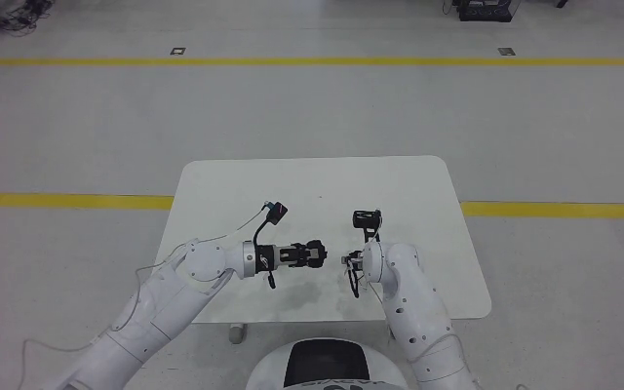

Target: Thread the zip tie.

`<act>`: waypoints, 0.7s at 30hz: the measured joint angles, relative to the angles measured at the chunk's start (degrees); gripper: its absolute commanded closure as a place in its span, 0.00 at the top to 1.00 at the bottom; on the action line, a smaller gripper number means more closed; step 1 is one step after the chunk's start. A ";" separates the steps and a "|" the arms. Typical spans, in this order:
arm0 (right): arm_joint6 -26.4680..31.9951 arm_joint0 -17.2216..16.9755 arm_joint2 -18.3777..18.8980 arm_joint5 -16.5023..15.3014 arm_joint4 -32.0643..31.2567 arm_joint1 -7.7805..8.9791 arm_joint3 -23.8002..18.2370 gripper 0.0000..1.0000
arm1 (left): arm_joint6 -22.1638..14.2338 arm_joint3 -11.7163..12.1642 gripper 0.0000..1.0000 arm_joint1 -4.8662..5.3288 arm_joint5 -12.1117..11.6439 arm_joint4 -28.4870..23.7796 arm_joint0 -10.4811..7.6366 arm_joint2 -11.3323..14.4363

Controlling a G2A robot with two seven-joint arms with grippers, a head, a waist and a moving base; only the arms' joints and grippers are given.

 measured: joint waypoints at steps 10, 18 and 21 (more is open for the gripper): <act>0.00 0.00 0.00 0.00 0.00 0.00 0.00 1.00 | 0.00 0.00 0.00 0.00 0.00 0.00 0.00 0.00; -3.05 -1.21 0.41 0.00 3.01 -0.60 0.56 1.00 | 0.00 0.00 0.00 0.00 0.00 0.00 0.00 0.00; -3.46 -2.55 0.15 0.00 1.97 -1.66 -0.05 1.00 | 0.00 0.00 0.00 0.00 0.00 0.00 0.00 0.00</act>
